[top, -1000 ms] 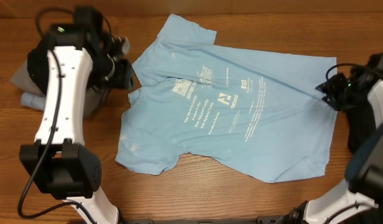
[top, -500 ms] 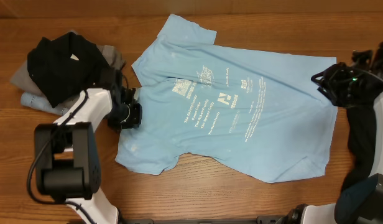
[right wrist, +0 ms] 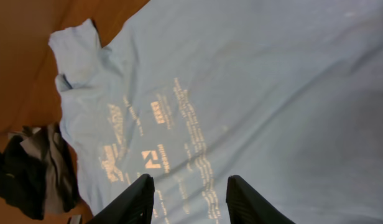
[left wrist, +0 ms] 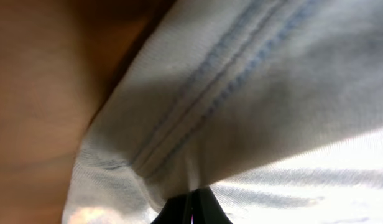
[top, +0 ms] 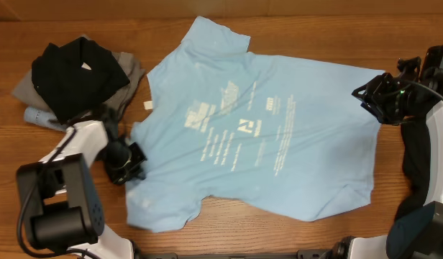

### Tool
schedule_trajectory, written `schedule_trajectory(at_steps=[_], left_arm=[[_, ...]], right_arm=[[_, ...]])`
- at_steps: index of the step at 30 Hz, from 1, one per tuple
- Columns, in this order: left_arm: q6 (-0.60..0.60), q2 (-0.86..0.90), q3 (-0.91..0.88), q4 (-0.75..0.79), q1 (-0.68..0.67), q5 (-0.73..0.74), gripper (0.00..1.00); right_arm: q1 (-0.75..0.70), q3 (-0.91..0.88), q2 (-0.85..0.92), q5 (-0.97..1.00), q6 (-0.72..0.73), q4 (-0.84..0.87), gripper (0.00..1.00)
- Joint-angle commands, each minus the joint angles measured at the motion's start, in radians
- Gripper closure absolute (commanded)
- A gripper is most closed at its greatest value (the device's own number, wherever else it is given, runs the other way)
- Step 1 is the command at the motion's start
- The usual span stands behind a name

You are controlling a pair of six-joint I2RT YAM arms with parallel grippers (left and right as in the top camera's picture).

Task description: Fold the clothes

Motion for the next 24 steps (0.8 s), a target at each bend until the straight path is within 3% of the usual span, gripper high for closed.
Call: schedule_trajectory(at_steps=[1, 5, 11, 14, 19, 24], left_arm=[[0.029, 0.027, -0.086, -0.013, 0.129, -0.163, 0.96], [0.106, -0.063, -0.086, -0.075, 0.214, -0.135, 0.96], [0.203, -0.216, -0.083, -0.076, 0.217, 0.011, 0.95], [0.206, -0.308, -0.061, -0.077, 0.194, 0.048, 0.88], [0.280, -0.399, -0.018, -0.066, 0.161, 0.079, 0.82], [0.369, -0.435, 0.004, -0.012, 0.100, 0.145, 0.78]], right_arm=[[0.001, 0.010, -0.002, 0.065, -0.010, -0.014, 0.57], [0.001, 0.010, -0.002, 0.102, -0.010, -0.035, 0.55], [0.001, -0.035, 0.000, 0.138, -0.004, -0.050, 0.50], [0.001, -0.132, 0.018, 0.243, 0.070, -0.026, 0.61], [0.001, -0.283, 0.071, 0.247, 0.109, 0.072, 0.80], [-0.001, -0.425, 0.136, 0.259, 0.153, 0.198, 0.86]])
